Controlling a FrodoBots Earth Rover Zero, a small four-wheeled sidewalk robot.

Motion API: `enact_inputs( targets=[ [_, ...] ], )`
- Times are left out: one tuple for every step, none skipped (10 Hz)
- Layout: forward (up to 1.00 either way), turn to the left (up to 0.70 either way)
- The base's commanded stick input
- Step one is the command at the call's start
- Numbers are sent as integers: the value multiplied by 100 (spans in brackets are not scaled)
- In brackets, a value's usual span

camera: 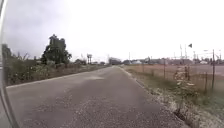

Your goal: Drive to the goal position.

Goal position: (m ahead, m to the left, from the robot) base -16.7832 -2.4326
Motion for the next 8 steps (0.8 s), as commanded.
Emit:
enact_inputs(
  targets=[
    [8, 0],
    [8, 0],
    [8, 0],
    [8, 0],
    [7, 0],
    [7, 0],
    [8, 0],
    [8, 0]
  ],
)
